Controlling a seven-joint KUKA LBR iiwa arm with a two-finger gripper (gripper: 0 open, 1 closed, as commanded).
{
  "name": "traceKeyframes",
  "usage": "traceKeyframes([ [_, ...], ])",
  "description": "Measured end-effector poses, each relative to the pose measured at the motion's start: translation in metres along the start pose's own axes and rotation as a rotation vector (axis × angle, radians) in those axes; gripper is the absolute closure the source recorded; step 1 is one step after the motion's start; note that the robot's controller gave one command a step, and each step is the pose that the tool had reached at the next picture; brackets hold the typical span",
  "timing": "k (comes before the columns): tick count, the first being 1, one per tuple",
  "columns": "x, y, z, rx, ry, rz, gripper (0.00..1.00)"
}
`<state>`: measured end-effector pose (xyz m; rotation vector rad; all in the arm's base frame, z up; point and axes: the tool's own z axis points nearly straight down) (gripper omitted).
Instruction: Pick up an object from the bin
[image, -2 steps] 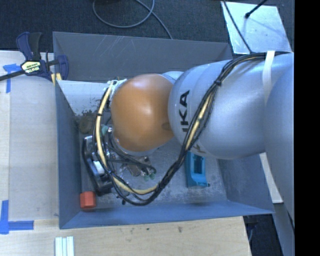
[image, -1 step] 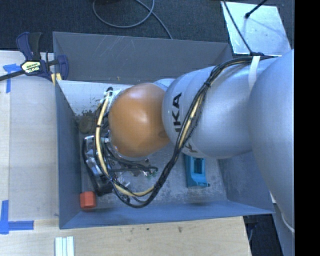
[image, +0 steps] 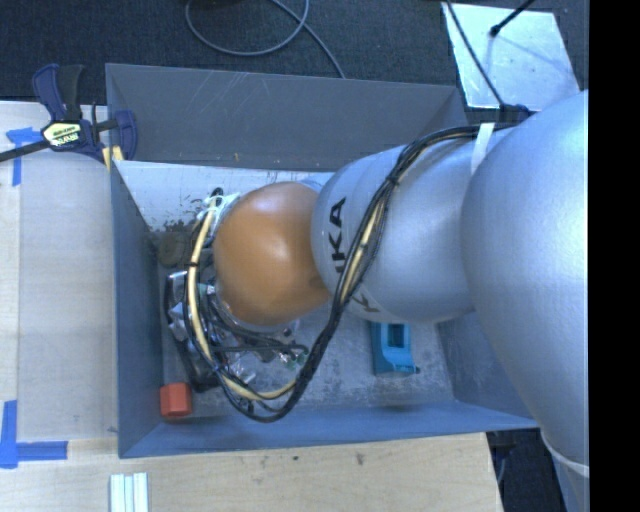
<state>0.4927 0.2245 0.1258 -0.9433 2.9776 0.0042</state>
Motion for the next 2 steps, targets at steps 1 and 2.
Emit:
traceKeyframes([
  [1, -0.020, 0.003, 0.004, 0.001, -0.005, -0.058, 0.00],
  [2, -0.014, -0.002, 0.021, -0.003, -0.010, -0.007, 0.00],
])
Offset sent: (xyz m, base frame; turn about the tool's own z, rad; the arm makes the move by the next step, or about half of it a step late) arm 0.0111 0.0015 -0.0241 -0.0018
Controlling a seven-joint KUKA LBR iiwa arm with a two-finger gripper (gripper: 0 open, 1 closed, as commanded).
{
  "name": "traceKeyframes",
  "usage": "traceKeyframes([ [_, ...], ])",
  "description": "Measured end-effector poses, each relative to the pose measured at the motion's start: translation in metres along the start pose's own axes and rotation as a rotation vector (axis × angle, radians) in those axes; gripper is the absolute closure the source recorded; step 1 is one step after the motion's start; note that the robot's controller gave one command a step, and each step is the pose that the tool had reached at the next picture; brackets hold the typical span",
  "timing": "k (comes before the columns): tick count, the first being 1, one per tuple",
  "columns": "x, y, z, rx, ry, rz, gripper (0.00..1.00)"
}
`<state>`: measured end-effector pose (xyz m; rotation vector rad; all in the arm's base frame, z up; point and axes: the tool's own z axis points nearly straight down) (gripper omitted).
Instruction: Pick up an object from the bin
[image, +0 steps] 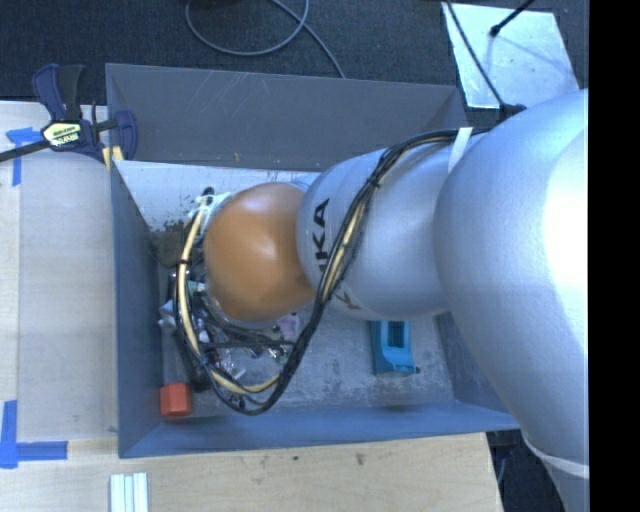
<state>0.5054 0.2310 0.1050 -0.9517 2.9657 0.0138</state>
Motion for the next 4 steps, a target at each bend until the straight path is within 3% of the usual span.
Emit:
traceKeyframes([
  [1, -0.022, -0.016, -0.022, 0.001, 0.015, 0.099, 0.00],
  [2, -0.026, -0.021, -0.047, 0.003, 0.003, 0.278, 0.00],
  [3, -0.016, -0.018, -0.042, 0.001, 0.006, 0.011, 0.00],
  [4, -0.022, -0.022, -0.022, 0.002, 0.004, -0.151, 0.00],
])
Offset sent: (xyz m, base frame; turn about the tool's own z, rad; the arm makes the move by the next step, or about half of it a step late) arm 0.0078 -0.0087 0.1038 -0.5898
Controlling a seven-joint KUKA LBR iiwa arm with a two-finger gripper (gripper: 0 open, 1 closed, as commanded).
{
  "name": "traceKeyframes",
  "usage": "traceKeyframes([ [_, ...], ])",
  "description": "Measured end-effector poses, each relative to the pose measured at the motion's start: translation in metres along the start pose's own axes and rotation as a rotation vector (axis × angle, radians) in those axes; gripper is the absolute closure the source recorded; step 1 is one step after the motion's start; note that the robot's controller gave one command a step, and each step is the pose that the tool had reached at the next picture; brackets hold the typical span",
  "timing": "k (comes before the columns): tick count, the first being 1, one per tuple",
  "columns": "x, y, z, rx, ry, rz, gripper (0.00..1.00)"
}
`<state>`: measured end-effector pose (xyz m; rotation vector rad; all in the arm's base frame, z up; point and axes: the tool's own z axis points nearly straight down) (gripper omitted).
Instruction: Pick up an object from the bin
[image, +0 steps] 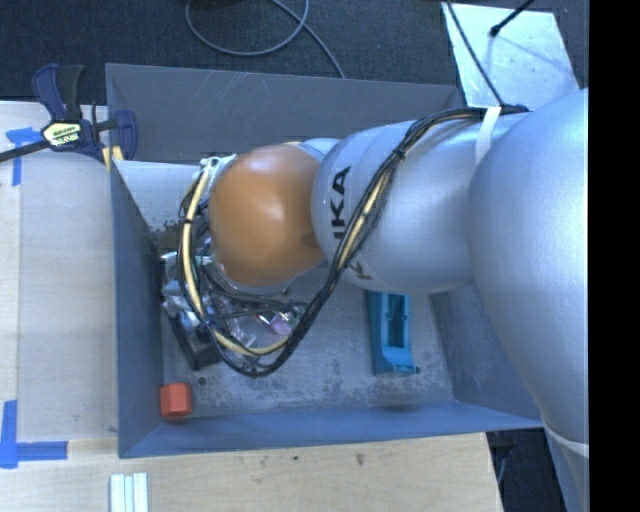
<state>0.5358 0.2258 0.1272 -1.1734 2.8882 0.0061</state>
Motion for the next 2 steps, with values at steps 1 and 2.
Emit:
traceKeyframes([
  [1, -0.0323, -0.0336, 0.0346, 0.001, -0.008, 0.235, 1.00],
  [2, -0.0323, -0.0336, 0.0345, 0.001, -0.008, 0.235, 1.00],
])
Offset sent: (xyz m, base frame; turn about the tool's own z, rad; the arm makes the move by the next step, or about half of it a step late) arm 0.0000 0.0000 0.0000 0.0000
